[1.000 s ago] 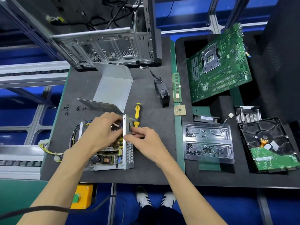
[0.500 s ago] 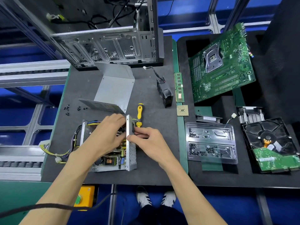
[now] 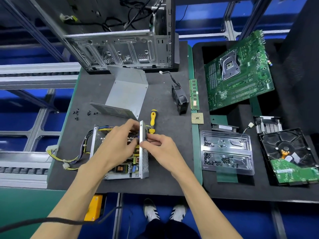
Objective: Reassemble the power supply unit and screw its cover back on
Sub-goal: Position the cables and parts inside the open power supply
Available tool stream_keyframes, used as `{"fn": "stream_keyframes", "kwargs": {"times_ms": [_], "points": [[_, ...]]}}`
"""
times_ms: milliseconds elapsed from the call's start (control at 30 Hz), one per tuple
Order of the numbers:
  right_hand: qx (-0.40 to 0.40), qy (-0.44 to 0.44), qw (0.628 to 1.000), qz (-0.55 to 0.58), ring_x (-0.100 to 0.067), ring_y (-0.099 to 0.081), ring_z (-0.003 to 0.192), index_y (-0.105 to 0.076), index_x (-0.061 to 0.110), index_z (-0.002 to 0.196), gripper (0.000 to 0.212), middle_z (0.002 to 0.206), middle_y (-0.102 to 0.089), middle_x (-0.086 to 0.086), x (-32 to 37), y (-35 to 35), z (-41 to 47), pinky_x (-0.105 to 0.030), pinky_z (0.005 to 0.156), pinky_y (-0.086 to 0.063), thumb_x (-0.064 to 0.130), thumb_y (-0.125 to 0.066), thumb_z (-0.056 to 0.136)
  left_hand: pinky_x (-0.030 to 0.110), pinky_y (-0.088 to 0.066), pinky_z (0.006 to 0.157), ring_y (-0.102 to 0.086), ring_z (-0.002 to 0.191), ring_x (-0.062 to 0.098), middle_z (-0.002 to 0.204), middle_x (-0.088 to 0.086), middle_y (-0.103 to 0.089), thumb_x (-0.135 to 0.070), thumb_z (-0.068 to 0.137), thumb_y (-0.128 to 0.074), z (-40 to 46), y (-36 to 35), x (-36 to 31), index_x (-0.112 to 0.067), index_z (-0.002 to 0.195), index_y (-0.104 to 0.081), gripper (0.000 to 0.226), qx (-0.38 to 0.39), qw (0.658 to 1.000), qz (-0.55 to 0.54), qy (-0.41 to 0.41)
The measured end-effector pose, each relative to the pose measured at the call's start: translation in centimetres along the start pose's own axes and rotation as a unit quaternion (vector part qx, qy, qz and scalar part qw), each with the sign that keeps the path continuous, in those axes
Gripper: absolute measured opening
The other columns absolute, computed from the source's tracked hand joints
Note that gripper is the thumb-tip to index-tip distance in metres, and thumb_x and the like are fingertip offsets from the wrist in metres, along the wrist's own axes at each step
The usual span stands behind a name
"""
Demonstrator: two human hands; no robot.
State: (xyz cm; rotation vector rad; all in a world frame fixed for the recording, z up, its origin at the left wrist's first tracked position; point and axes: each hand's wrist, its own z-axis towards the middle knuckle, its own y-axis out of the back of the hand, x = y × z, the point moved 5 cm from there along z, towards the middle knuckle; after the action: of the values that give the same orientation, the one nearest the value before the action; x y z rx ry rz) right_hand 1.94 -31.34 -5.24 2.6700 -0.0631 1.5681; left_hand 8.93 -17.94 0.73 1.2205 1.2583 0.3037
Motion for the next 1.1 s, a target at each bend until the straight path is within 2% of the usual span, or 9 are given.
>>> {"fn": "stream_keyframes", "kwargs": {"times_ms": [133, 200, 300, 400, 533, 600, 700, 800, 1100], "points": [[-0.007, -0.015, 1.000, -0.002, 0.012, -0.067, 0.087, -0.067, 0.051, 0.082, 0.016, 0.085, -0.072, 0.032, 0.1, 0.1, -0.1, -0.005, 0.071, -0.049, 0.036, -0.072, 0.082, 0.047, -0.048, 0.100, -0.056, 0.122, 0.024, 0.125, -0.006, -0.068, -0.009, 0.097, -0.058, -0.2, -0.3, 0.2, -0.027, 0.131, -0.050, 0.039, 0.027, 0.999, 0.017, 0.039], [-0.006, -0.010, 1.000, -0.010, 0.005, -0.070, 0.093, -0.073, 0.046, 0.099, 0.021, 0.096, -0.076, 0.019, 0.2, -0.1, -0.2, -0.018, 0.084, -0.055, 0.044, -0.069, 0.079, 0.048, -0.047, 0.099, -0.056, 0.121, 0.027, 0.127, -0.001, -0.067, -0.012, 0.101, -0.052, -0.3, -0.5, 0.1, -0.024, 0.135, -0.050, 0.036, 0.021, 0.998, 0.013, 0.056], [-0.002, -0.009, 1.000, -0.006, -0.007, -0.069, 0.107, -0.070, 0.026, 0.130, 0.060, 0.118, -0.072, 0.005, 0.1, -0.3, -0.3, -0.037, 0.102, -0.055, 0.058, -0.062, 0.081, 0.045, -0.046, 0.098, -0.058, 0.114, 0.025, 0.118, 0.002, -0.067, -0.021, 0.104, -0.049, -1.3, 0.4, -1.1, -0.018, 0.132, -0.058, 0.029, -0.078, 0.995, 0.009, 0.063], [-0.033, -0.036, 0.998, 0.031, -0.010, -0.073, 0.101, -0.073, 0.018, 0.126, 0.044, 0.113, -0.075, 0.001, -0.4, 0.1, -0.1, -0.039, 0.099, -0.057, 0.049, -0.051, 0.102, 0.046, -0.045, 0.100, -0.057, 0.110, 0.022, 0.109, -0.001, -0.066, -0.050, 0.098, -0.046, -2.4, 0.6, -2.1, -0.016, 0.127, -0.064, 0.048, -0.136, 0.984, -0.016, 0.113], [-0.065, -0.063, 0.995, 0.049, -0.022, -0.075, 0.096, -0.073, 0.013, 0.121, 0.038, 0.107, -0.077, -0.010, -0.7, 0.2, 0.1, -0.044, 0.099, -0.056, 0.031, -0.041, 0.108, 0.039, -0.033, 0.100, -0.052, 0.113, 0.023, 0.108, -0.003, -0.065, -0.080, 0.083, -0.043, -2.1, -0.4, -2.7, -0.020, 0.130, -0.062, 0.078, -0.077, 0.982, 0.104, 0.135], [-0.064, -0.065, 0.994, 0.062, -0.025, -0.075, 0.098, -0.072, 0.012, 0.124, 0.038, 0.108, -0.077, -0.012, -0.6, 0.2, -0.1, -0.043, 0.099, -0.056, 0.025, -0.041, 0.106, 0.038, -0.029, 0.098, -0.048, 0.116, 0.023, 0.112, -0.005, -0.065, -0.076, 0.083, -0.049, -1.7, -1.1, -2.5, -0.028, 0.126, -0.062, 0.066, -0.046, 0.981, 0.140, 0.130], [-0.066, -0.068, 0.992, 0.079, -0.025, -0.072, 0.103, -0.071, 0.008, 0.122, 0.036, 0.111, -0.075, -0.015, -0.3, 0.3, -0.3, -0.027, 0.085, -0.060, 0.020, -0.040, 0.107, 0.039, -0.026, 0.092, -0.047, 0.109, 0.023, 0.095, -0.008, -0.061, -0.061, 0.090, -0.056, -1.1, -1.3, -2.1, -0.035, 0.095, -0.060, 0.027, -0.047, 0.980, 0.148, 0.123], [-0.064, -0.063, 0.991, 0.100, -0.022, -0.069, 0.100, -0.071, 0.008, 0.115, 0.034, 0.112, -0.073, -0.016, 0.0, 0.1, -0.5, -0.024, 0.078, -0.060, 0.017, -0.039, 0.108, 0.038, -0.022, 0.084, -0.047, 0.103, 0.022, 0.083, -0.008, -0.058, -0.055, 0.093, -0.053, -0.4, -1.1, -1.9, -0.031, 0.071, -0.045, 0.033, -0.042, 0.977, 0.155, 0.141], [-0.075, -0.050, 0.994, 0.055, -0.018, -0.071, 0.104, -0.075, 0.012, 0.118, 0.034, 0.107, -0.076, -0.006, -0.7, 0.0, 0.1, -0.033, 0.088, -0.061, 0.027, -0.047, 0.108, 0.044, -0.025, 0.097, -0.047, 0.109, 0.025, 0.082, -0.001, -0.061, -0.037, 0.095, -0.050, 0.3, -1.5, -2.8, -0.017, 0.080, -0.058, 0.026, -0.031, 0.971, 0.173, 0.161]]}}
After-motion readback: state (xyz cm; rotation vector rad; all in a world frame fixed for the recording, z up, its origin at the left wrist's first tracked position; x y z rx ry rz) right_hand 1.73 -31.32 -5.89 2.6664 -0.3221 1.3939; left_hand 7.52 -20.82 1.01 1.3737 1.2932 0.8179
